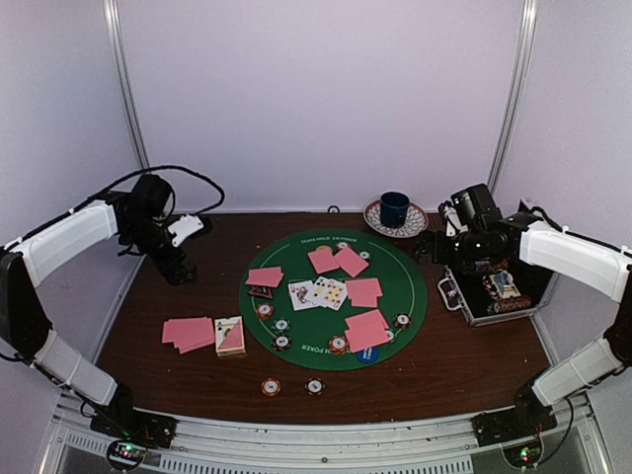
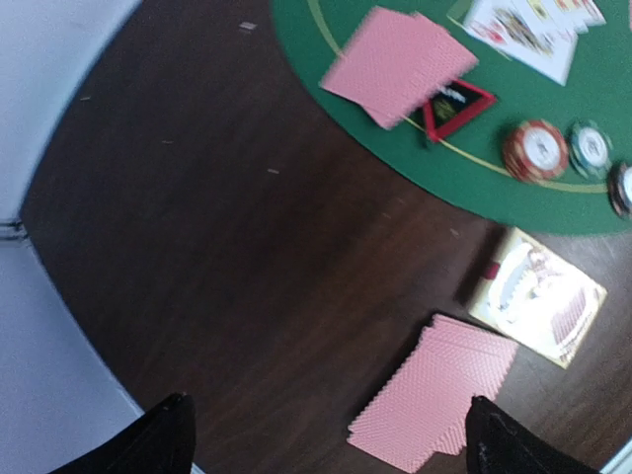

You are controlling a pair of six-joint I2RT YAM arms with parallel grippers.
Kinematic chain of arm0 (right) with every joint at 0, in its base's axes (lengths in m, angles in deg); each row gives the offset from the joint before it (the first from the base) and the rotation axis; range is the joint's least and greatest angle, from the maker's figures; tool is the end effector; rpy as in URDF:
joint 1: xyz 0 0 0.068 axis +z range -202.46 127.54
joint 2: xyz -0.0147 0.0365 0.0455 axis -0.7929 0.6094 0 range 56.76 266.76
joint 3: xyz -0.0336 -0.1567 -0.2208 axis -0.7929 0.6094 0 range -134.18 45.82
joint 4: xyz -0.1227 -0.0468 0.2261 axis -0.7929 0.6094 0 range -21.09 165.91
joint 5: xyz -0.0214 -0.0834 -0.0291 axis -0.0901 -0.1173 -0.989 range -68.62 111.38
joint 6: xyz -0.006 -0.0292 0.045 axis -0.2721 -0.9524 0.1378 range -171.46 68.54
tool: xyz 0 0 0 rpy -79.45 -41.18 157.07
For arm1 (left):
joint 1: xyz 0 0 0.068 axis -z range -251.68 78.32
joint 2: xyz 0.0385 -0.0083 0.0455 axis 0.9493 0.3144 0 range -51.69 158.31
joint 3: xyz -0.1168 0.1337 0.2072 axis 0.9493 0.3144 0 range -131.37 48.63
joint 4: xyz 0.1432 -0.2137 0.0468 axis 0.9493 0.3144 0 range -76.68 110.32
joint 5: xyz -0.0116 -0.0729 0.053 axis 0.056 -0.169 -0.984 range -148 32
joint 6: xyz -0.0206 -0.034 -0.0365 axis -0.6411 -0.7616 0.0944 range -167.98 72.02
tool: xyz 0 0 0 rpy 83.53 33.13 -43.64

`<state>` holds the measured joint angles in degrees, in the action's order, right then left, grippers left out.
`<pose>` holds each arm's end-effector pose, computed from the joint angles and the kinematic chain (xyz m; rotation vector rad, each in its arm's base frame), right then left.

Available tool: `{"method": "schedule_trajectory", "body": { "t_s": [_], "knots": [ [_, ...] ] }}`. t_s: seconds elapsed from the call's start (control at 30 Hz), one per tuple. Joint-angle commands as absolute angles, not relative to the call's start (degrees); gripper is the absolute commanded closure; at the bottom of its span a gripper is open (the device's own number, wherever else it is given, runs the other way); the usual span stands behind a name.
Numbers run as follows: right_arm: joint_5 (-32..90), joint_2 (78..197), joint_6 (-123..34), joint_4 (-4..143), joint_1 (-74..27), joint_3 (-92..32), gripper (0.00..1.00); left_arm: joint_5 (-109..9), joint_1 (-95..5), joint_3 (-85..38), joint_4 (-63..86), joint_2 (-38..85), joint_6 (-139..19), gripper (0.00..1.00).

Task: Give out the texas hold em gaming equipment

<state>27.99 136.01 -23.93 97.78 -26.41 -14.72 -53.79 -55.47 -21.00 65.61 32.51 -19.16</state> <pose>0.2640 0.1335 0.2703 -0.0233 2.4732 0.5598 0.2764 -0.0831 0.2719 1.0651 2.5160 -0.0385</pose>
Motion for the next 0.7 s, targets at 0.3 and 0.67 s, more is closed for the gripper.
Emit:
{"method": "schedule_trajectory", "body": {
  "t_s": [0.3, 0.67],
  "knots": [
    [-7.2, 124.8, -37.7, 73.0, -35.3, 3.5, 0.0, -48.1, -69.2, 1.5, 16.5, 27.1, -40.1, 0.03],
    [-16.4, 125.7, -47.6, 41.9, -43.0, 22.3, 0.01, -48.9, -70.4, 9.8, -4.6, 37.3, -44.5, 0.02]
  ]
}}
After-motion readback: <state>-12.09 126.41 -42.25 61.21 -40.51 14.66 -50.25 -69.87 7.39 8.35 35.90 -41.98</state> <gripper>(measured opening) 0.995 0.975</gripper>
